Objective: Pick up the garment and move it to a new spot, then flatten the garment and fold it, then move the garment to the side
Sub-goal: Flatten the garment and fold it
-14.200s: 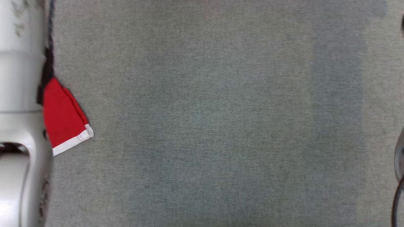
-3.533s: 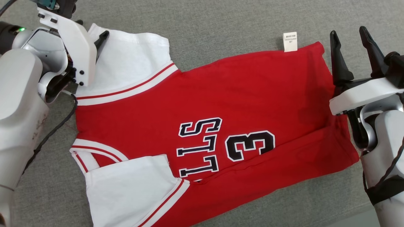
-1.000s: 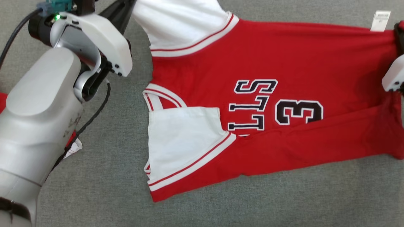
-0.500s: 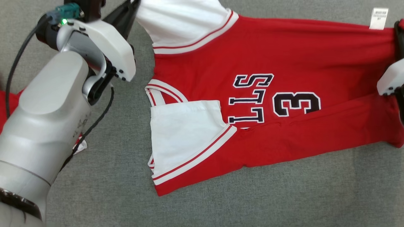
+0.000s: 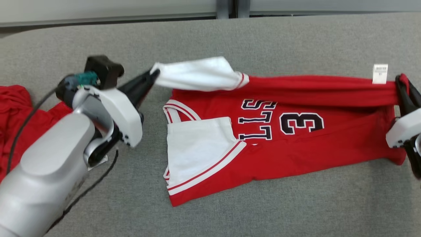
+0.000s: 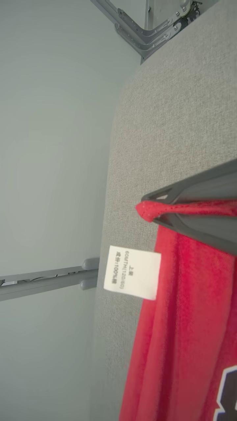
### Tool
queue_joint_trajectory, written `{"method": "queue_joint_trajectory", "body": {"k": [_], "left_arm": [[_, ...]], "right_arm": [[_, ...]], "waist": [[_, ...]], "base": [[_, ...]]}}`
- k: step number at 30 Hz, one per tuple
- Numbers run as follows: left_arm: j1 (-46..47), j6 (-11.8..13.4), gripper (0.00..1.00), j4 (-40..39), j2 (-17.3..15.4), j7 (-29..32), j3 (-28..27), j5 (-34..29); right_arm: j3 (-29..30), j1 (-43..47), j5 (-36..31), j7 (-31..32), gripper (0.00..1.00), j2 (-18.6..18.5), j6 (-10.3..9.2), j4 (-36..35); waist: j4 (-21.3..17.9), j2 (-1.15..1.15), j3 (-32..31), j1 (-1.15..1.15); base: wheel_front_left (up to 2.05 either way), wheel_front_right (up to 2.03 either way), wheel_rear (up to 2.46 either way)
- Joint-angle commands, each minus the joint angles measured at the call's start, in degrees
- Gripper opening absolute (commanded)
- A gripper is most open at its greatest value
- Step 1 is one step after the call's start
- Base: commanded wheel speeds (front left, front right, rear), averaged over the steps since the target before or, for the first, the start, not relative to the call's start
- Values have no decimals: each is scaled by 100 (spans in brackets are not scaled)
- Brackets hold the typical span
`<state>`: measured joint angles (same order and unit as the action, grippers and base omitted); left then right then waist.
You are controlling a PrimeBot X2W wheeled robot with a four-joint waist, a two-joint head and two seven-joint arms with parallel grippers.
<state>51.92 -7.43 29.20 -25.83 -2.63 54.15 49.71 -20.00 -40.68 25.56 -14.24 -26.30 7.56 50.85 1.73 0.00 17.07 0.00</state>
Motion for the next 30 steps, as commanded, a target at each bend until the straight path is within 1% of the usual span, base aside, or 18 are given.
{"method": "queue_joint_trajectory", "body": {"k": [1, 9, 12, 13, 17, 20, 28, 29, 30], "left_arm": [[-265, 40, 0, -338, -190, 140, 57, 85], [-1123, 359, 0, -1823, -891, 886, 381, 288], [-1355, 454, 0, -2240, -1078, 1134, 504, 370], [-1355, 454, 0, -2240, -1078, 1134, 504, 370], [-1553, 527, 0, -2601, -1247, 1381, 648, 438], [-1656, 586, 0, -2772, -1297, 1519, 723, 487], [-1793, 624, 0, -2777, -1335, 1701, 913, 442], [-1814, 632, 0, -2754, -1322, 1684, 925, 427], [-1835, 641, 0, -2718, -1318, 1685, 965, 390]], "right_arm": [[-33, 215, 195, 64, 0, -146, -14, -94], [-130, 968, 916, 451, 0, -412, -14, -518], [-171, 1237, 1128, 619, 0, -512, -14, -712], [-171, 1237, 1128, 619, 0, -512, -14, -712], [-173, 1504, 1295, 796, 0, -596, -14, -901], [-197, 1651, 1352, 912, 0, -643, -14, -1019], [-194, 1845, 1382, 1073, 0, -663, -14, -1107], [-165, 1849, 1373, 1066, 36, -668, -14, -1086], [-146, 1860, 1360, 1054, 91, -666, -14, -1069]], "waist": [[58, 0, -171, 0], [125, 0, -460, 0], [139, 0, -516, 0], [139, 0, -516, 0], [133, 0, -556, 0], [118, 0, -574, 0], [58, 0, -564, 0], [53, 0, -562, 0], [49, 0, -561, 0]], "base": [[0, 0, 0], [0, 0, 0], [0, 0, 0], [0, 0, 0], [0, 0, 0], [0, 0, 0], [0, 0, 0], [0, 0, 0], [0, 0, 0]]}}
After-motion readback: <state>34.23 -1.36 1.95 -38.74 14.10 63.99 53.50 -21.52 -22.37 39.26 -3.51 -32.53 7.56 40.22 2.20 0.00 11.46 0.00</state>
